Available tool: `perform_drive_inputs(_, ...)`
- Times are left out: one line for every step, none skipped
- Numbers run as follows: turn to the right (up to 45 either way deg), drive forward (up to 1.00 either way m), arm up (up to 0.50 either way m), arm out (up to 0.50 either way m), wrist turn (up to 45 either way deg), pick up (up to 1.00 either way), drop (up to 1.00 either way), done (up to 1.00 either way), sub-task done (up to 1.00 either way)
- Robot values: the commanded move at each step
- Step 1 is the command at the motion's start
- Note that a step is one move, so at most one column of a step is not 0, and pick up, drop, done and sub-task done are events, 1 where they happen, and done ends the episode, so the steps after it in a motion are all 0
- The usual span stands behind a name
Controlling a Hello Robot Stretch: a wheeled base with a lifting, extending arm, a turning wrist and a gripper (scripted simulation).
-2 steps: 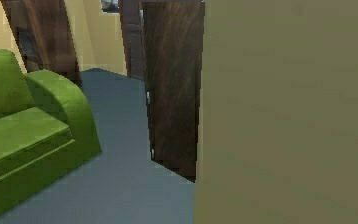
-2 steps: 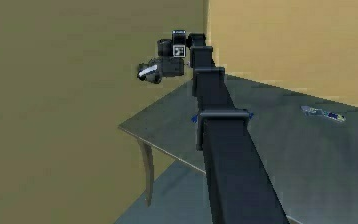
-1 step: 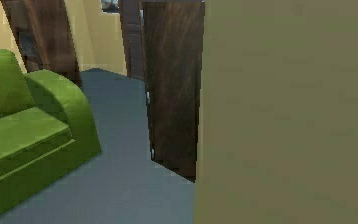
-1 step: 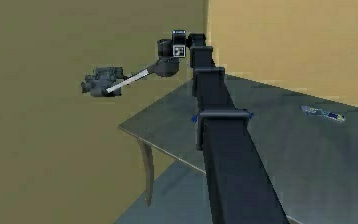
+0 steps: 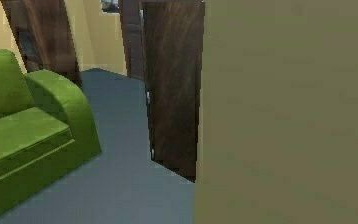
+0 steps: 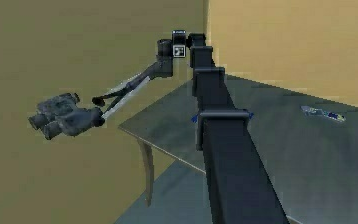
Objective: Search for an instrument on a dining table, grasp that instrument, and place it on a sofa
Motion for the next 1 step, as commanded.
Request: perform_drive_inputs(0.0,0.00,0.00,0.00,-21.0,0.00,0.00,0.00,0.00)
